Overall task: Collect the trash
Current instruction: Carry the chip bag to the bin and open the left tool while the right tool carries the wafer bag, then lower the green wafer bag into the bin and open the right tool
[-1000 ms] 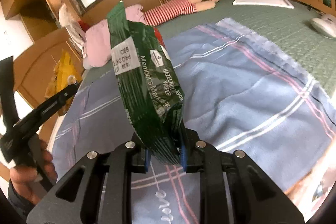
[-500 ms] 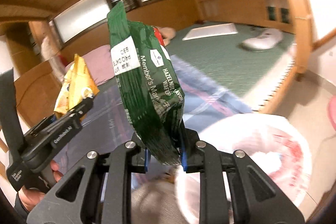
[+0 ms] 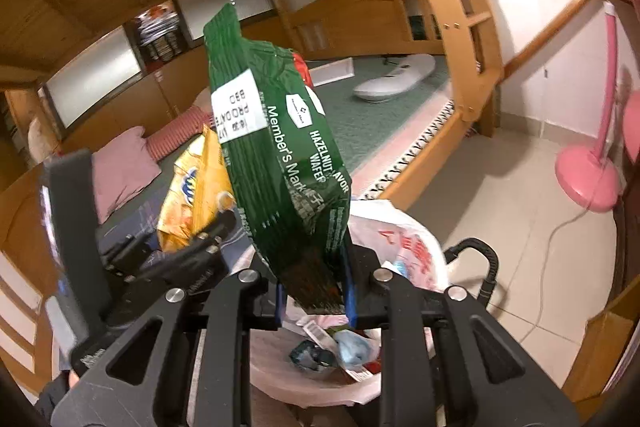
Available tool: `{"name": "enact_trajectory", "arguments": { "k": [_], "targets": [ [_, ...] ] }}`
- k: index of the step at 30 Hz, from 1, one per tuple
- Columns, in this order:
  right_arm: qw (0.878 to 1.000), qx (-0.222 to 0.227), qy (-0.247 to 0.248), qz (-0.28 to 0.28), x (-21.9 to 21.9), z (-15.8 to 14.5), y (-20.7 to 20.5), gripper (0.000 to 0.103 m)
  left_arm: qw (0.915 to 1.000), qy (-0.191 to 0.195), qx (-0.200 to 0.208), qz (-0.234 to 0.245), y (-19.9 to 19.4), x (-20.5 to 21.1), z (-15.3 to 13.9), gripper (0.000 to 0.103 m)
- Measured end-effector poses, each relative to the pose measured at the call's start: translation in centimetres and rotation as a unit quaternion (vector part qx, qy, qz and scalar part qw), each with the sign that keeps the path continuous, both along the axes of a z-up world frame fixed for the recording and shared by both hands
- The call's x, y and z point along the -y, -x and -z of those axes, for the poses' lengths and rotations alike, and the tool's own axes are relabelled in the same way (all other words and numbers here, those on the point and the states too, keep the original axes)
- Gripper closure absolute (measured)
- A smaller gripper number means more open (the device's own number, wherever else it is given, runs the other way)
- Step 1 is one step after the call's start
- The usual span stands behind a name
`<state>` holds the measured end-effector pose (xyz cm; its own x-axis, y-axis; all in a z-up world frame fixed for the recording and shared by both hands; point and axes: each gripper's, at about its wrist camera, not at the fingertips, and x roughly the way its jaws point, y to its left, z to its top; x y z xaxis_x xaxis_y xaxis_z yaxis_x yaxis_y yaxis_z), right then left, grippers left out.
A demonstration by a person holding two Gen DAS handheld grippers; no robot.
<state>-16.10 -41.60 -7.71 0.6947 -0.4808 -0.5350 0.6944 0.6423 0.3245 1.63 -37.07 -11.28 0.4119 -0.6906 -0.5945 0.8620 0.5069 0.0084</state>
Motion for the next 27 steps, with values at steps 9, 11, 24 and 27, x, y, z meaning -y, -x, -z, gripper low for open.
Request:
{"name": "enact_trajectory", "arguments": {
  "k": [9,11,24,27],
  "targets": [
    [1.000,0.002,-0.009,0.022,1.7,0.5,1.5,0.080,0.9987,-0.039,-0.016,0.030,1.5,3.3,2.4,0.030],
    [1.000,0.001,-0.010,0.024,1.7,0.5,1.8,0.080,0.9986,-0.040,-0.017,0.030,1.5,3.6,2.5,0.026],
    [1.000,-0.007,-0.014,0.022,1.5,0.9,0.9,0.080,0.9996,0.006,-0.006,-0.025,-1.2,-1.9,-1.6,0.020],
    [1.000,-0.011,-0.018,0.017,1.4,1.2,0.5,0.080,0.9984,0.022,0.002,-0.051,-2.1,-4.4,-2.7,0.019]
  ]
}}
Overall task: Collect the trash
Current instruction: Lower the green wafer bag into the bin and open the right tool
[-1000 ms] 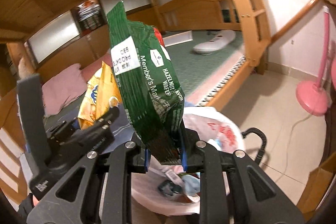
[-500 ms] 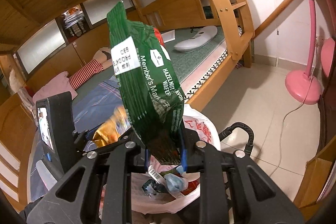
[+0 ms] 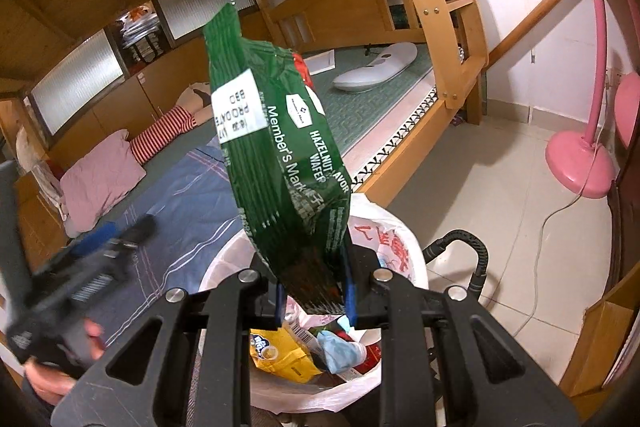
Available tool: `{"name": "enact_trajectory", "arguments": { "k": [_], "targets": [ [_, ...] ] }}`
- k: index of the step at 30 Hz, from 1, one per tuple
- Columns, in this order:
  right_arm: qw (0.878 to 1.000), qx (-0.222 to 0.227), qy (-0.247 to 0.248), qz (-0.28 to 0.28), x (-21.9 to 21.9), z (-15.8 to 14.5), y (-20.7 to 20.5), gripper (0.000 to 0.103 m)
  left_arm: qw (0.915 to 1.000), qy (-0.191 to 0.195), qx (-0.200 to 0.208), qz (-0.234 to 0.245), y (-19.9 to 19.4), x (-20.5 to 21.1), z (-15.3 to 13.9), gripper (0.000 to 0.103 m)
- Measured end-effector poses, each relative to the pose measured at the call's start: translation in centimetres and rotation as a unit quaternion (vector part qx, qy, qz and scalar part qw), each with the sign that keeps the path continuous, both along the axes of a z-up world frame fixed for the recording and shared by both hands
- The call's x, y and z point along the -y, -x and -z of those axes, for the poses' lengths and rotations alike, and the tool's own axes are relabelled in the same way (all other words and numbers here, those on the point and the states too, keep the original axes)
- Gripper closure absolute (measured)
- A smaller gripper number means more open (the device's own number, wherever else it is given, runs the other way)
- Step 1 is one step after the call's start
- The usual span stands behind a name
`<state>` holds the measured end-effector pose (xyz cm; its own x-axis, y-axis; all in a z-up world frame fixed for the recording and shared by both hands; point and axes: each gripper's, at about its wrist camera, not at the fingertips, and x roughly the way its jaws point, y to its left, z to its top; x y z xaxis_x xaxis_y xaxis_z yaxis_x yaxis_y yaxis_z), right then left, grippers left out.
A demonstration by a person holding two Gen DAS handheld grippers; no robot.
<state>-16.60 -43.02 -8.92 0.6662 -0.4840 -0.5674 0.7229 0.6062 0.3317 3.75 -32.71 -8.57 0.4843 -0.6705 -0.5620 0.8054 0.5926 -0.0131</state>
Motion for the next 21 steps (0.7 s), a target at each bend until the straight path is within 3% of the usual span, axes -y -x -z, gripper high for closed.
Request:
{"name": "enact_trajectory", "arguments": {
  "k": [21],
  "targets": [
    [0.997,-0.038,0.013,-0.059,-2.8,0.2,-5.2,0.080,0.9958,0.017,0.028,-0.085,-1.2,-7.0,-2.4,0.012]
  ]
}}
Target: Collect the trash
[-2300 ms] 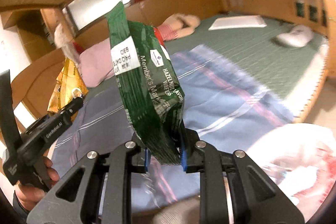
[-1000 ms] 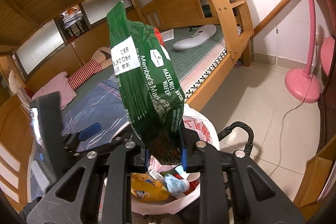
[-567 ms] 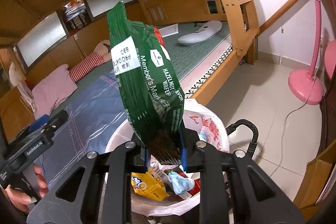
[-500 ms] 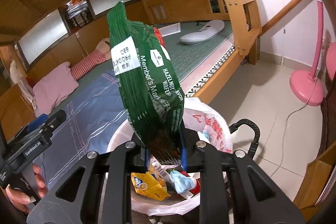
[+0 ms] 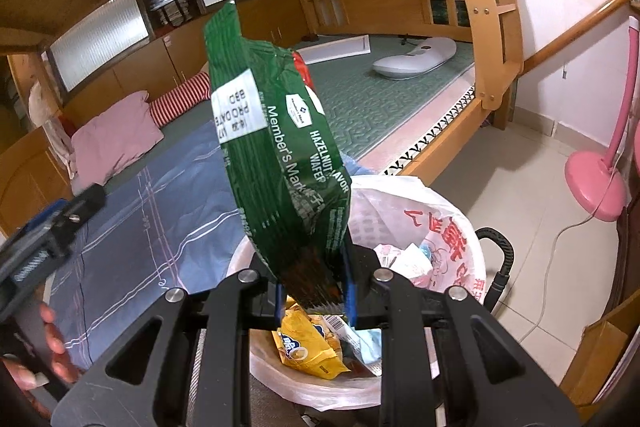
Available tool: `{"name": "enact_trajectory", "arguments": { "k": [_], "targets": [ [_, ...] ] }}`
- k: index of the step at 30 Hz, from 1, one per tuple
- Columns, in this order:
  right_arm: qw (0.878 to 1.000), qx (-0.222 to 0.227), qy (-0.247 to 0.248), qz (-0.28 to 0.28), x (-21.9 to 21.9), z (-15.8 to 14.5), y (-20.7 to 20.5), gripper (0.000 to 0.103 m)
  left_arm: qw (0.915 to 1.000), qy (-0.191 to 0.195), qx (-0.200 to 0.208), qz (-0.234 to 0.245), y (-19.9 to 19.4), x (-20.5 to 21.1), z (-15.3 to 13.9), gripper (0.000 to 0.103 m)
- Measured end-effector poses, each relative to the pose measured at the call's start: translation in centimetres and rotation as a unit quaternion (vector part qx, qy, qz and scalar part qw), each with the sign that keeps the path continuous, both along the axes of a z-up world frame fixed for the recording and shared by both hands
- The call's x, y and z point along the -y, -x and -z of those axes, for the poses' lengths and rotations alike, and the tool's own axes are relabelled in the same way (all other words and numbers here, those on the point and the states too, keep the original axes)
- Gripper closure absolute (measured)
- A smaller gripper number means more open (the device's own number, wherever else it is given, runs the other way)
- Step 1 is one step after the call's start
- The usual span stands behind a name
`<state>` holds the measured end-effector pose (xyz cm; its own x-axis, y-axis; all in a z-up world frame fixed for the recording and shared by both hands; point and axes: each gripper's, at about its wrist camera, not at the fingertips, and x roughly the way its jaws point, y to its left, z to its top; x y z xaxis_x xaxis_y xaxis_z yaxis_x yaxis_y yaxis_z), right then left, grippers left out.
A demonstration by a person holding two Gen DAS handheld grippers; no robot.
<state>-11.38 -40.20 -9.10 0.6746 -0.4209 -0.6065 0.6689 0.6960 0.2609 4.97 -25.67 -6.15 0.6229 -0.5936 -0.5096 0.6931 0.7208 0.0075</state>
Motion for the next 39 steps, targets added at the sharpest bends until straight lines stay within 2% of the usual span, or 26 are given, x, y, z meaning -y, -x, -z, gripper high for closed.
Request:
{"name": "enact_trajectory", "arguments": {
  "k": [13,24,25,26,27,29,32,39],
  "targets": [
    [0.999,-0.028,-0.024,-0.004,0.9,2.5,-2.3,0.080,0.9994,0.016,0.017,-0.027,0.6,-3.1,-2.0,0.011],
    [0.997,-0.066,-0.044,-0.006,2.2,4.5,-4.4,0.078,0.9993,0.017,0.030,-0.016,2.0,-3.6,-2.6,0.011],
    [0.996,-0.070,-0.050,-0.003,2.6,5.0,-4.4,0.071,0.9992,0.018,0.031,-0.015,2.2,-3.6,-2.7,0.011],
    [0.996,-0.073,-0.055,0.000,2.9,5.3,-4.5,0.059,0.9992,0.018,0.033,-0.015,2.3,-3.6,-2.7,0.011],
    [0.995,-0.078,-0.059,0.007,3.3,5.6,-4.4,0.054,0.9992,0.017,0.034,-0.015,2.4,-3.6,-2.7,0.011],
    [0.994,-0.089,-0.062,0.014,3.7,6.2,-4.4,0.032,0.9992,0.015,0.033,-0.014,2.4,-3.5,-2.7,0.011],
    [0.993,-0.095,-0.071,0.020,4.3,6.8,-4.0,0.024,0.9992,0.014,0.034,-0.013,2.5,-3.4,-2.6,0.011],
    [0.994,-0.081,-0.061,0.033,3.8,5.6,-2.3,0.023,0.9992,0.012,0.036,-0.006,3.0,-3.0,-2.6,0.010]
  ]
}}
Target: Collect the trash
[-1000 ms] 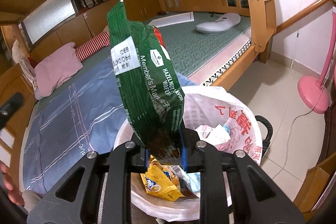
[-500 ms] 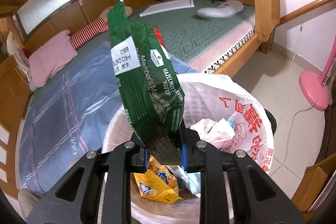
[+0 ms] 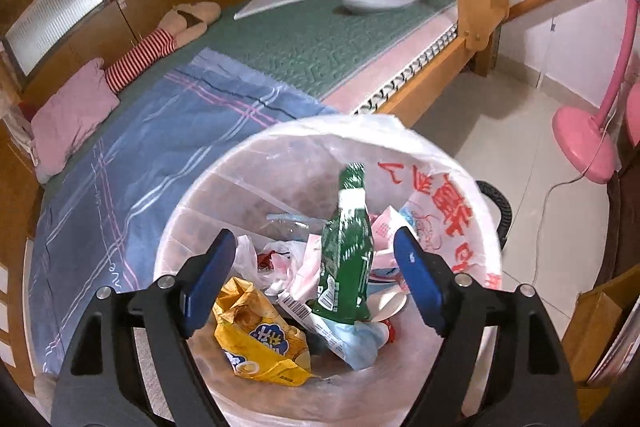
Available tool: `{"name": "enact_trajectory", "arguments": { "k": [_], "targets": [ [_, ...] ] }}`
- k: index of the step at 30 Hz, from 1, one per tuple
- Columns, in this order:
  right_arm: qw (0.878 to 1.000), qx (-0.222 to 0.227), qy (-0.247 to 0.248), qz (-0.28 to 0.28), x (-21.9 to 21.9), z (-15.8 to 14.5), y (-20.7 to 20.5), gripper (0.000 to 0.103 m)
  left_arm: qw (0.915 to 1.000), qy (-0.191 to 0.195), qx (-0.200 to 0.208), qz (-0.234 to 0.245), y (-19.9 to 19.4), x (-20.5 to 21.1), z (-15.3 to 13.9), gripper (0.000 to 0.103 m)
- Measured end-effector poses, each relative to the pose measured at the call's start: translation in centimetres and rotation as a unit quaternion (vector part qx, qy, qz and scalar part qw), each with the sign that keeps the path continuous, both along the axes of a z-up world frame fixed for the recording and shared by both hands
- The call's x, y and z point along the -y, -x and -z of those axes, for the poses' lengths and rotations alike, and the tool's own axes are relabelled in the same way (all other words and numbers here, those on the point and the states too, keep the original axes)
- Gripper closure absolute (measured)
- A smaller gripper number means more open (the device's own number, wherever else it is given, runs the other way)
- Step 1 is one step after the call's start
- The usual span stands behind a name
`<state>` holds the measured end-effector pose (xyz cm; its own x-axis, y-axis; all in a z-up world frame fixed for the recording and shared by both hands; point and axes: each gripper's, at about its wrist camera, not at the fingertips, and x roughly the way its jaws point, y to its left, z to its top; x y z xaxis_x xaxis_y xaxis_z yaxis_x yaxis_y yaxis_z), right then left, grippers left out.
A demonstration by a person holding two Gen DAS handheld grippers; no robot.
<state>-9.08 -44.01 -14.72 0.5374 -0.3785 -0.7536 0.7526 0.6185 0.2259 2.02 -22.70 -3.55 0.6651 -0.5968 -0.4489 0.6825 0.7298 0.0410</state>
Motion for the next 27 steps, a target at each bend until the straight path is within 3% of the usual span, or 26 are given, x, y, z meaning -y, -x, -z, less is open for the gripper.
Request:
{"name": "enact_trajectory", "arguments": {
  "k": [7,13,22,27],
  "targets": [
    [0.996,0.027,0.080,0.033,-2.4,-4.3,3.2,0.018,0.9998,0.010,0.007,0.016,1.2,0.6,-0.7,0.006],
    [0.981,0.048,0.168,0.078,-5.2,-8.4,6.8,0.008,0.9990,0.020,0.006,0.039,2.4,1.1,-1.3,0.003],
    [0.961,0.048,0.212,0.169,-6.6,-11.0,11.0,0.006,0.9970,0.025,0.018,0.070,5.3,1.6,-2.2,0.003],
    [0.940,0.061,0.244,0.229,-7.8,-12.2,12.8,0.003,0.9951,0.021,0.035,0.090,6.9,1.6,-2.6,0.003]
  ]
}}
